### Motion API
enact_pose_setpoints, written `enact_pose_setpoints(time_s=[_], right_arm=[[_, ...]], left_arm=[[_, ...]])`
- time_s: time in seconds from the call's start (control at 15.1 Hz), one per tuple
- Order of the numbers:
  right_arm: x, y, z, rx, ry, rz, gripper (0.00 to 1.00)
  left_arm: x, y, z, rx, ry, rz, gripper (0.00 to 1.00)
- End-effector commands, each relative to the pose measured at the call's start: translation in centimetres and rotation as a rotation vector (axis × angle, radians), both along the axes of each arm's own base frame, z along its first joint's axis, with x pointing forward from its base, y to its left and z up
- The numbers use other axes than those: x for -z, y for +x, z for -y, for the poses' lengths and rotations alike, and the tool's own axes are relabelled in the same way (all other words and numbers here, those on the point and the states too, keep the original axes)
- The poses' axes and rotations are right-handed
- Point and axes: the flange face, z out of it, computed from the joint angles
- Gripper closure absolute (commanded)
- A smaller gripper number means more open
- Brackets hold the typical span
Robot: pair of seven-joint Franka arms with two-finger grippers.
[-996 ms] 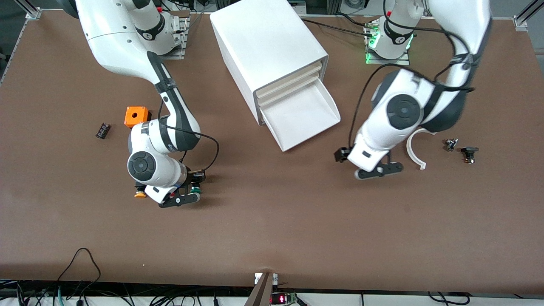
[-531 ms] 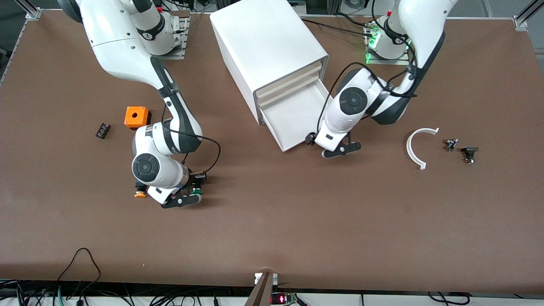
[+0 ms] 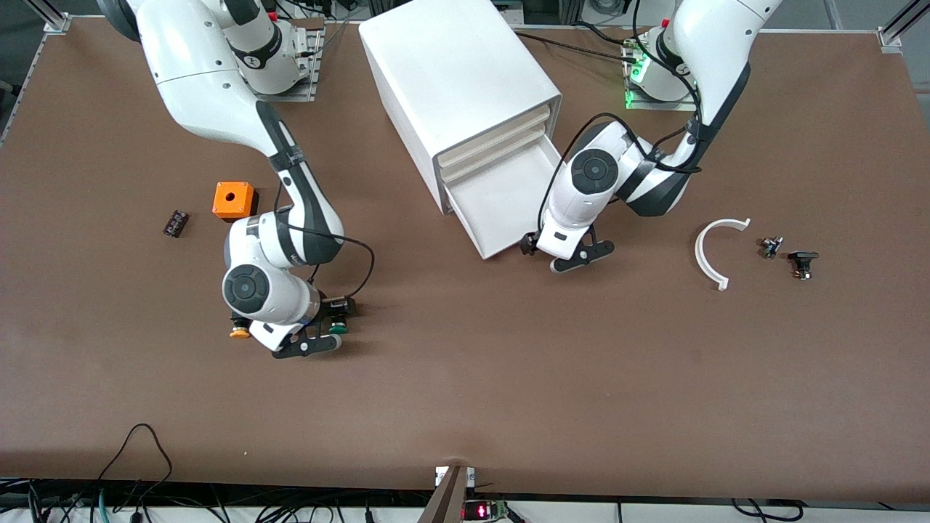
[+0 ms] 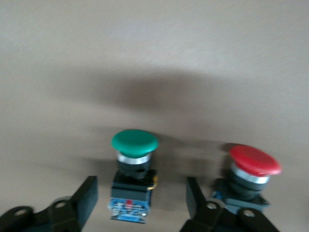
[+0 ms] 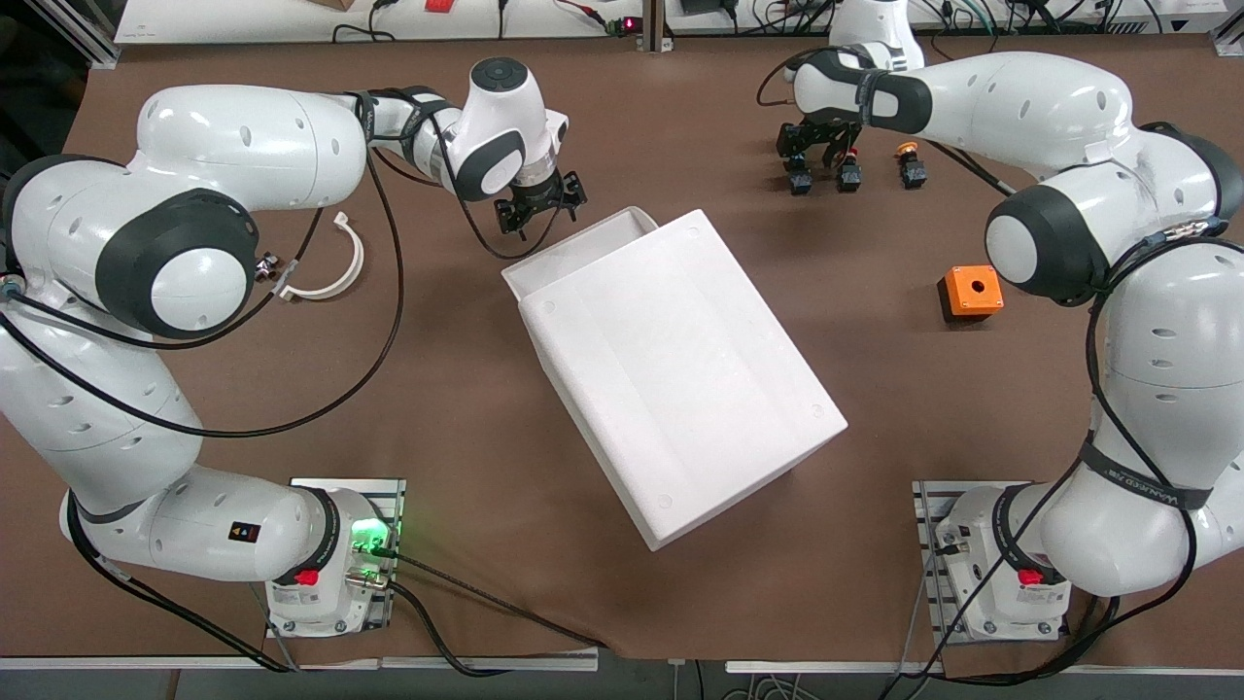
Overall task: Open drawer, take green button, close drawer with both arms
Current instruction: 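Lower the green button beside the red button while the left gripper pushes the drawer, then open the right gripper and withdraw while the left gripper releases the drawer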
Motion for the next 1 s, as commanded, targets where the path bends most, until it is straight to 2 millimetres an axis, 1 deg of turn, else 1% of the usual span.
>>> enact_pose_setpoints(time_s=[0.0, 0.07, 0.13, 0.2, 0.4, 0.46, 0.53, 0.6, 0.8, 0.93], right_arm=[[-3.4, 1.0, 3.4, 0.039, 0.036, 0.005, 0.0], [-4.7, 1.1, 4.3, 0.049, 0.038, 0.007, 0.0], [-6.1, 1.0, 5.0, 0.055, 0.038, 0.003, 0.0], [-7.3, 1.0, 6.1, 0.065, 0.036, -0.012, 0.0], [-11.2, 0.9, 10.3, 0.09, 0.03, -0.007, 0.0], [-12.4, 0.8, 11.5, 0.104, 0.025, 0.006, 0.0], [-13.5, 0.4, 12.1, 0.112, 0.023, 0.015, 0.0], [-14.8, -0.1, 12.8, 0.123, 0.024, 0.024, 0.0], [-18.9, -2.7, 14.5, 0.14, 0.024, 0.029, 0.0], [-22.3, -4.6, 15.6, 0.155, 0.028, 0.003, 0.0]], left_arm=[[1.3, -1.7, 2.2, -0.07, 0.052, 0.039, 0.0], [1.8, -2.0, 2.3, -0.074, 0.059, 0.037, 0.0], [1.7, -2.1, 2.5, -0.071, 0.058, 0.037, 0.0], [1.9, -2.8, 2.7, -0.059, 0.062, 0.03, 0.0], [0.8, -5.2, 5.0, -0.026, 0.039, 0.009, 0.0], [1.0, -6.5, 5.7, -0.004, 0.038, -0.003, 0.0], [1.2, -7.5, 6.2, 0.007, 0.035, -0.017, 0.0], [1.6, -8.2, 6.0, 0.001, 0.031, -0.038, 0.0], [1.5, -10.2, 7.7, -0.001, -0.005, -0.092, 0.0], [1.3, -11.3, 8.6, 0.021, -0.014, -0.102, 0.0]])
